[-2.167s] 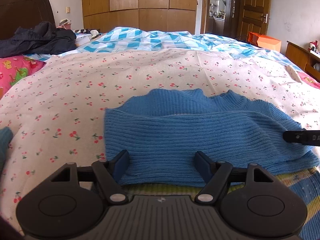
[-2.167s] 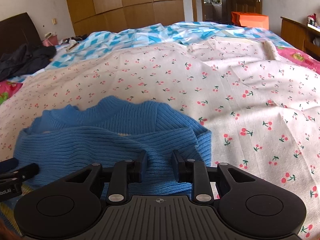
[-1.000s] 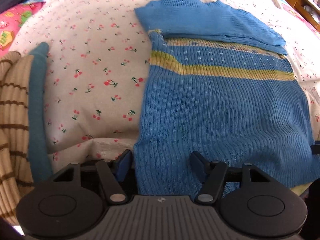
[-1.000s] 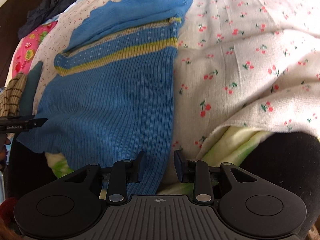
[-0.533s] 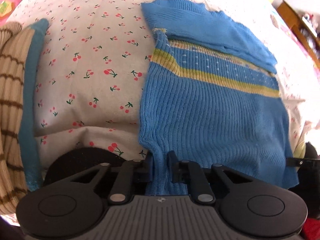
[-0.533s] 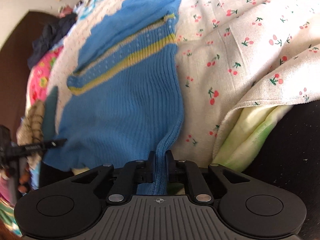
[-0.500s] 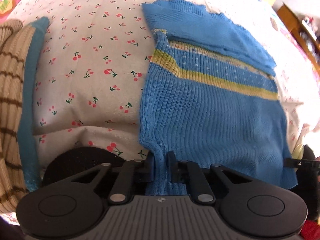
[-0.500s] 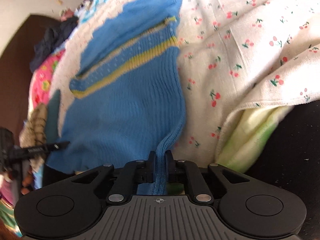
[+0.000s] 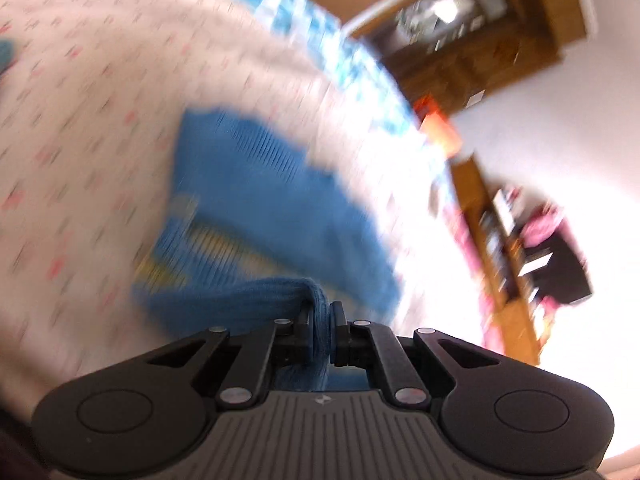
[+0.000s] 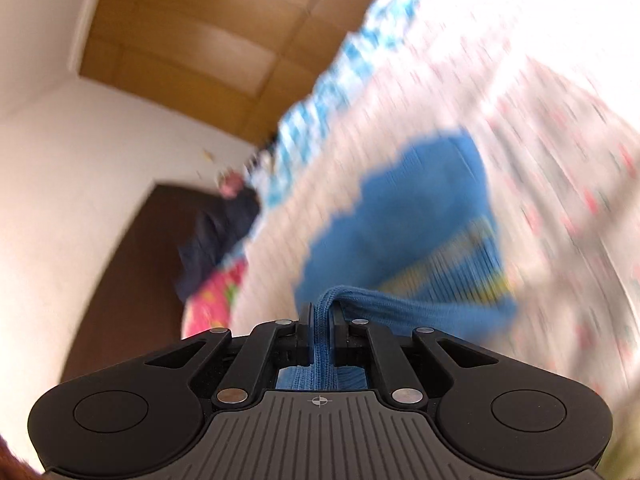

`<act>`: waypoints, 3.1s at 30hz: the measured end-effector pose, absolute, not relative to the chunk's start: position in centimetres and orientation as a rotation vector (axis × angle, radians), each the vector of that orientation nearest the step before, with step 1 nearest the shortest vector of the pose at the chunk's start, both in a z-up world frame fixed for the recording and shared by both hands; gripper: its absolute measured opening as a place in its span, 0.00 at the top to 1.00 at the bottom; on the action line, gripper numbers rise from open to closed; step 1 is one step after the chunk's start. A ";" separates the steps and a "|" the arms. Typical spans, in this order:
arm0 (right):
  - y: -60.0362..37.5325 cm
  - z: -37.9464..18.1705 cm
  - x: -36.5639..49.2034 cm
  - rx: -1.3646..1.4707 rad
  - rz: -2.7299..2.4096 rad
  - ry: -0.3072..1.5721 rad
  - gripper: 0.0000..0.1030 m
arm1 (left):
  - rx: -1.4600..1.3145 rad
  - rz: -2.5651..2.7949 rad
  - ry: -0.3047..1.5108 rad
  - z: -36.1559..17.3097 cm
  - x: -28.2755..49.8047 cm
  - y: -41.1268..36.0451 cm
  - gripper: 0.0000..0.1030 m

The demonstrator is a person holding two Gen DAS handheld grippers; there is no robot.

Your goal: Fold small clothes

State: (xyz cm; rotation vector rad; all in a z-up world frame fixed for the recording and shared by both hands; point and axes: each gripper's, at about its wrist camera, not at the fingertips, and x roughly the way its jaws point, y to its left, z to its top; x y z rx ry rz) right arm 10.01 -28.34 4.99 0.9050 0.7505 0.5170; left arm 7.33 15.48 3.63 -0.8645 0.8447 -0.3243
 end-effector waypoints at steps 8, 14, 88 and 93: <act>-27.5 3.0 20.6 0.906 0.288 0.728 0.89 | -0.990 -0.106 0.764 0.5 16.7 17.4 0.88; -26.7 1.3 21.2 0.826 0.308 0.757 0.85 | -1.067 -0.034 0.725 -1.7 16.7 18.1 0.84; -24.4 0.2 19.6 0.349 0.299 0.807 0.70 | -0.747 -0.141 0.741 4.6 18.8 16.6 0.90; -24.6 0.8 19.6 0.347 0.281 0.788 0.70 | -0.744 0.133 0.642 4.6 20.3 19.6 0.90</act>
